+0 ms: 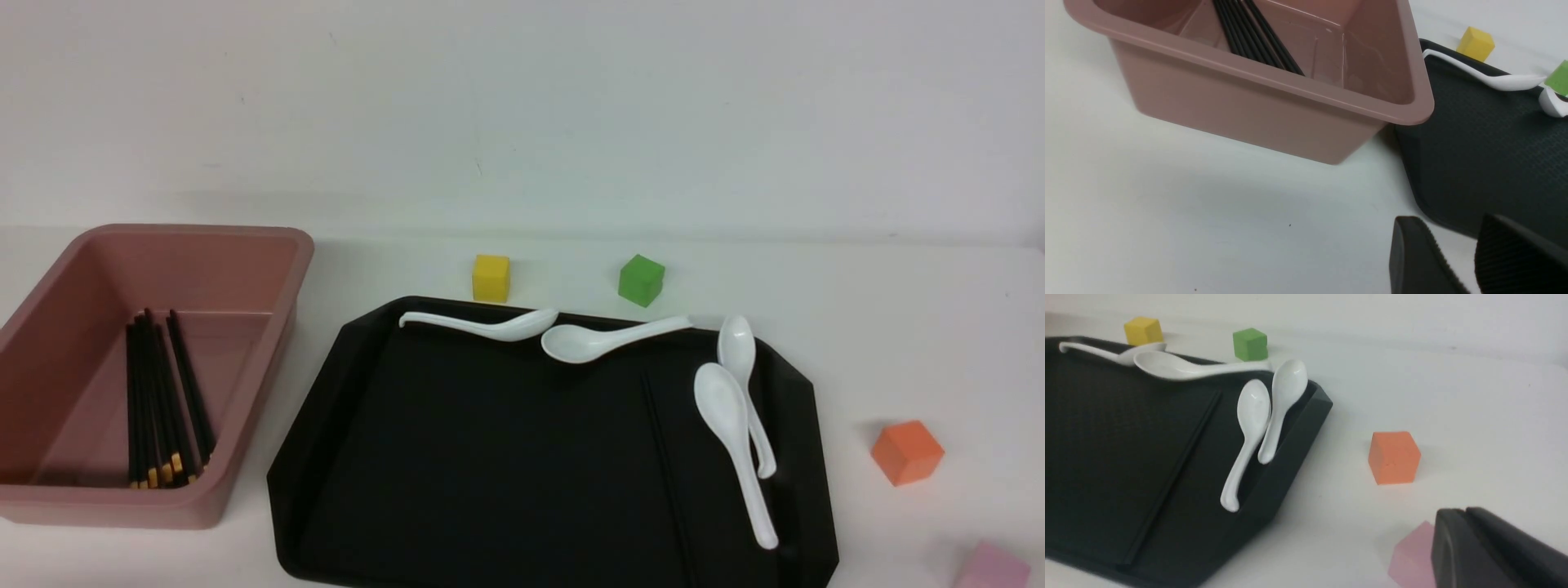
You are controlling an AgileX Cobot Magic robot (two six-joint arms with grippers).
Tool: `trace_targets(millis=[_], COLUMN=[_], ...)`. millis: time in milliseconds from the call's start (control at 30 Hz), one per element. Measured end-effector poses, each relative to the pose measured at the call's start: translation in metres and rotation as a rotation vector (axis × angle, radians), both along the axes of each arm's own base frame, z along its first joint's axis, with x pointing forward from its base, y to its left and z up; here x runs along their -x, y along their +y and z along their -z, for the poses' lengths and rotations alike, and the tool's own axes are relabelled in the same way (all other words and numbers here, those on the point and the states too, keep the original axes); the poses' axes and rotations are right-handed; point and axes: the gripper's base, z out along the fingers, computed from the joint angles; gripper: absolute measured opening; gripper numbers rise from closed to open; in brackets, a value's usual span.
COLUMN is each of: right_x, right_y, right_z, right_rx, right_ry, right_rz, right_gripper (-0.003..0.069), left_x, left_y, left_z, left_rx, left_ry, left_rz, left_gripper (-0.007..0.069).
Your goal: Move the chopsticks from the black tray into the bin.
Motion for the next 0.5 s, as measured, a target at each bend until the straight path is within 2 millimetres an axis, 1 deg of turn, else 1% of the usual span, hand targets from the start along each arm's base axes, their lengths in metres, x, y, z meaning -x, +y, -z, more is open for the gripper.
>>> trace_targets(millis=[133, 500], right_x=[0.0009, 0.0013], right_y=[0.0000, 0.0000], right_z=[0.0024, 0.0024], right_rx=[0.001, 0.002], right_ry=[0.035, 0.044], right_rz=[-0.001, -0.001], right_gripper=[0.0048, 0.0061], left_x=[0.0000, 0.0000], left_y=[0.0000, 0.0000], left_z=[0.0000, 0.0000], left_rx=[0.000, 0.000], left_ry=[0.000, 0.000], left_rz=[0.000, 0.000], left_gripper=[0.0238, 0.0238])
